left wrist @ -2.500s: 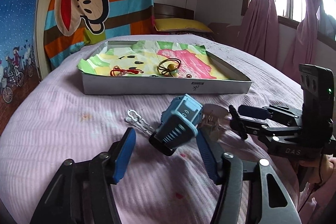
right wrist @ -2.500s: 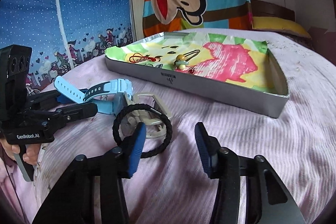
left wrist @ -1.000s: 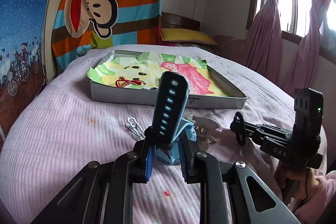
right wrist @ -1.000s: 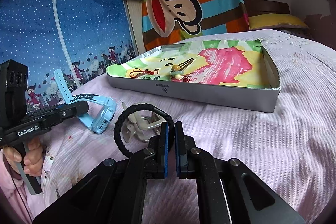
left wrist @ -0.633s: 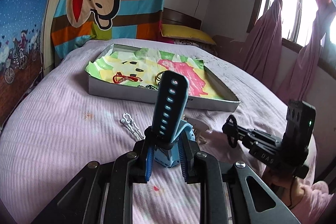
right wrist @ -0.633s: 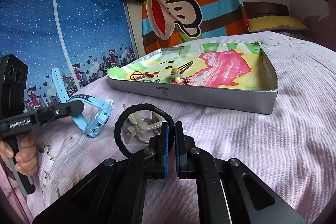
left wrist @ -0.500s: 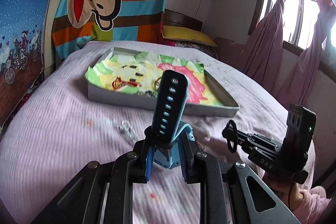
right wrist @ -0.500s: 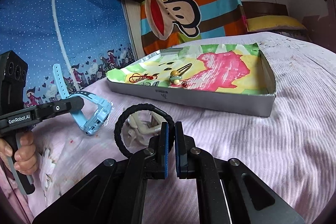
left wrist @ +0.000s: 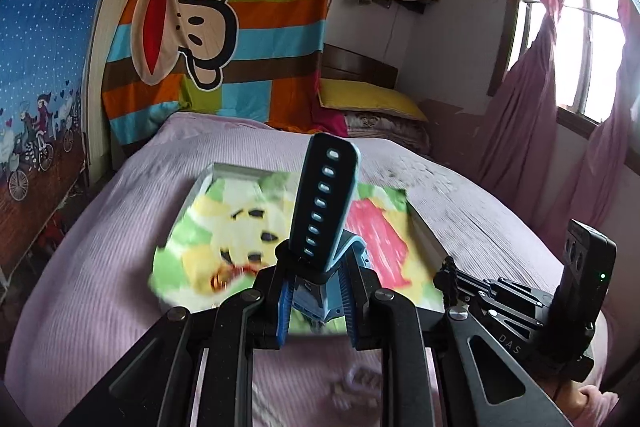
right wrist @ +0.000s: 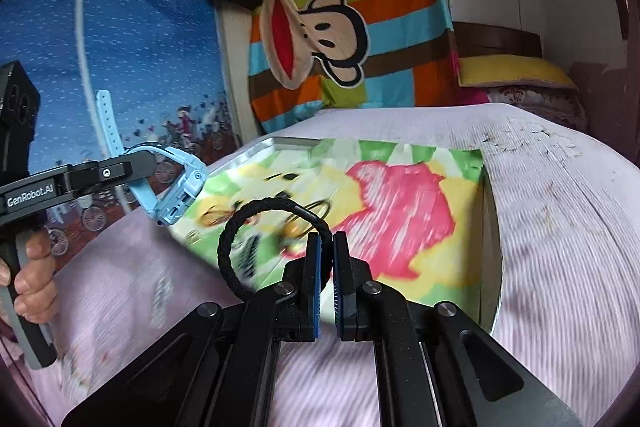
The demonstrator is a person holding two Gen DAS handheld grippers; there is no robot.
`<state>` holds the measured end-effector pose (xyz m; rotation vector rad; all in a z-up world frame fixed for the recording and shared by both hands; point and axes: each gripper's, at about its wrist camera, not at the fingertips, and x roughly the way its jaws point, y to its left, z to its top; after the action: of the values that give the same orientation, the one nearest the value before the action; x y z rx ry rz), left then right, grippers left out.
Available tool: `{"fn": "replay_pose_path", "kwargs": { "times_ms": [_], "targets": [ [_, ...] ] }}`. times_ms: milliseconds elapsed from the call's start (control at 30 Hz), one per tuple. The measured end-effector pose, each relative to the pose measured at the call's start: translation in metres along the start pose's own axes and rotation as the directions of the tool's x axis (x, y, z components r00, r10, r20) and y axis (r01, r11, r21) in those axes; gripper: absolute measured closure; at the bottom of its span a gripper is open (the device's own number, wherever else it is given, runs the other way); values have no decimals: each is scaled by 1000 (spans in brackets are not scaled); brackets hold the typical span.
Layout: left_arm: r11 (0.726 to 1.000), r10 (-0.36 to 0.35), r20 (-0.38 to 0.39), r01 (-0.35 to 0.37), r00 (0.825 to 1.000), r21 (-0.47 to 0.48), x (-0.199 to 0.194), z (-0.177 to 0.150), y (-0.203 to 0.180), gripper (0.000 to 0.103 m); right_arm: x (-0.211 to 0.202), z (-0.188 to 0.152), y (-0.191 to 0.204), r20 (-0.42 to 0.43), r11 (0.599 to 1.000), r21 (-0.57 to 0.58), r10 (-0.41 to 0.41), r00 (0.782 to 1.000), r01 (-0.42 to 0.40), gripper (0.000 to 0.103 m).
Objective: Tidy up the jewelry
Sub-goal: 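Carry the hair tie and watch over the tray and open both tools to drop them, then withdraw both open tools from the tray toward the beige clip and silver hairpin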
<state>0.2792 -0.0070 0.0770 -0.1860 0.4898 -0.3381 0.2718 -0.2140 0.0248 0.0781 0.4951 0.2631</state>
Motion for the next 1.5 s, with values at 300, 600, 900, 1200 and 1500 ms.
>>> {"fn": "replay_pose_path", "kwargs": {
  "times_ms": [300,600,900,1200,1500],
  "targets": [
    [998,56,-52,-55,997,14,59,19,5,83,69,30,-15,-119,997,9,-73,990,75,98],
    [996,66,-138,-74,988,-49,97,8,21,83,105,20,-21,-202,992,33,-110,973,119,98],
    [993,73,-179,-89,981,-82,104,-3,30,82,117,13,-10,-264,988,-43,-154,952,148,98],
    [994,75,-185,-89,980,-69,99,-4,30,77,119,11,-15,-286,991,-5,-129,950,133,96],
    [996,65,-124,-71,990,-45,78,-9,25,43,89,7,-12,-185,993,31,-108,977,115,64]
  ]
}}
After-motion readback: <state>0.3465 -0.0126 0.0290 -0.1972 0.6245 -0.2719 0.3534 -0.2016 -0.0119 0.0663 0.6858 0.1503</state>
